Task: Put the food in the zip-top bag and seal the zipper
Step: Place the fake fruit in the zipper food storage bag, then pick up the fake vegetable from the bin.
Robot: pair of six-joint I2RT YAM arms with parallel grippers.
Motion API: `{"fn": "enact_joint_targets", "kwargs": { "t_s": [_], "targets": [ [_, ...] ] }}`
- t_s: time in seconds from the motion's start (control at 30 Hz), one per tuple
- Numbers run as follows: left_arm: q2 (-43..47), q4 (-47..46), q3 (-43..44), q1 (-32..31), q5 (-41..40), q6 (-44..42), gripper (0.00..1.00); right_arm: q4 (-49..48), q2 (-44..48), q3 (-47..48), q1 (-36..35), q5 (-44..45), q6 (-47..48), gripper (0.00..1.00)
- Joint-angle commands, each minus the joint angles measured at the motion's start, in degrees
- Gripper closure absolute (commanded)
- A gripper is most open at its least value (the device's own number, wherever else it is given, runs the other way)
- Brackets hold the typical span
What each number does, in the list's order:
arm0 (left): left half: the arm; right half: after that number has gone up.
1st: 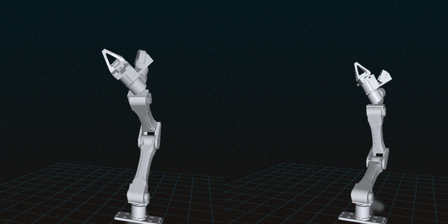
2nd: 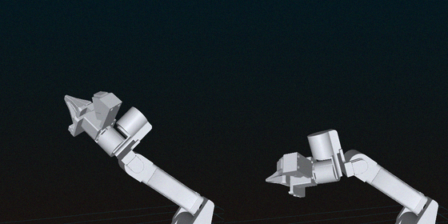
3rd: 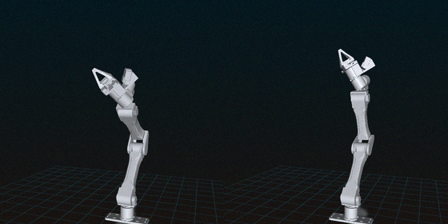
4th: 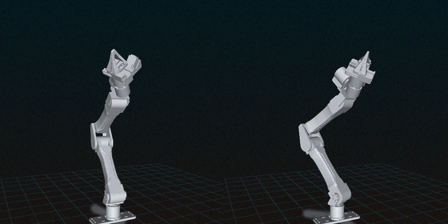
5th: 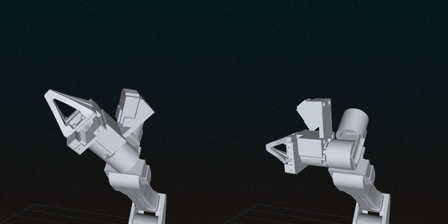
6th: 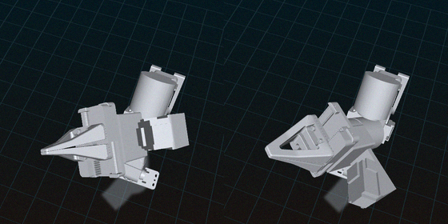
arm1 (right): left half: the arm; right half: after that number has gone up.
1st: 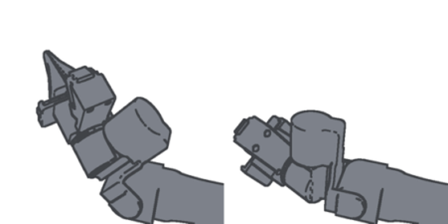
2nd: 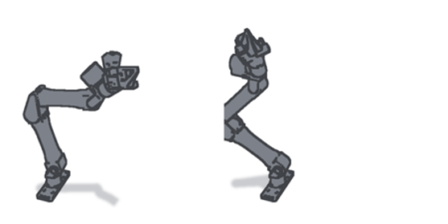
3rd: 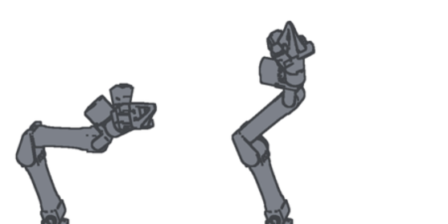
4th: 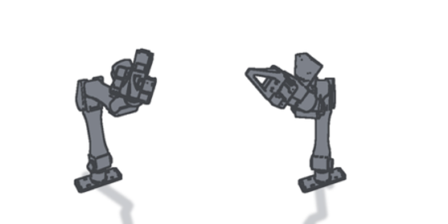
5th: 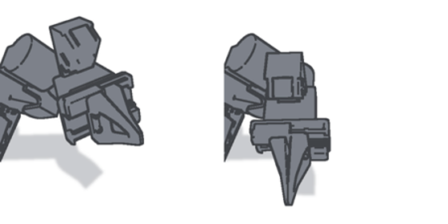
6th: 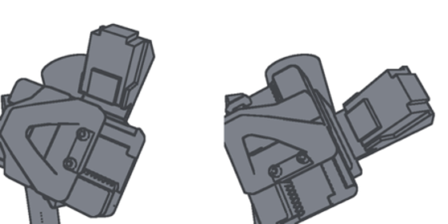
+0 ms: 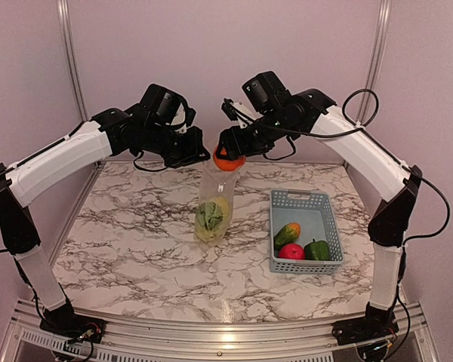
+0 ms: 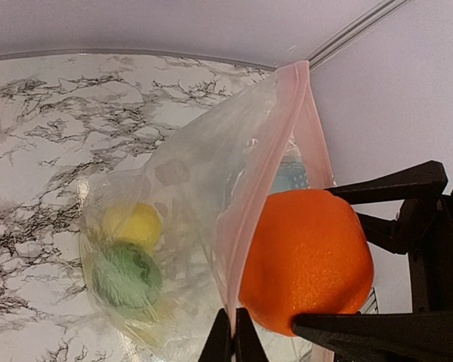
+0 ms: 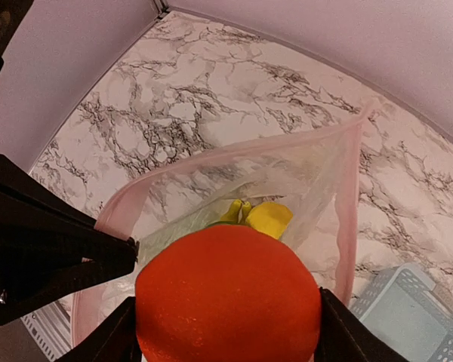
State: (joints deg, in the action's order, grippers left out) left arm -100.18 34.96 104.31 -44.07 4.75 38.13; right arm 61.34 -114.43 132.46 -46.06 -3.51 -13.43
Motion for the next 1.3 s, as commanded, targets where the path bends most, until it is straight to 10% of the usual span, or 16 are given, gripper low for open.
{"fn": "enact_joint_targets", "kwargs": {
  "t_s": [0.0,0.3,1.27],
  "targets": [
    [-1.0,-0.4,2.0,0.2,0.9,-0.8,1.0,2.4,-0.3,0.6,-0.4,2.9,0.1,0.27],
    [-1.2,-0.4,1.8,0.3,1.3,-0.7,1.0,-3.7,3.5,-2.3,-0.3,-4.6,-3.3,0.14],
    [1.9,-2.4,-1.3,0.9,1.2,1.1,1.0,-8.1,20.1,-19.0,4.9,-0.4,-4.6,0.19]
  ]
}}
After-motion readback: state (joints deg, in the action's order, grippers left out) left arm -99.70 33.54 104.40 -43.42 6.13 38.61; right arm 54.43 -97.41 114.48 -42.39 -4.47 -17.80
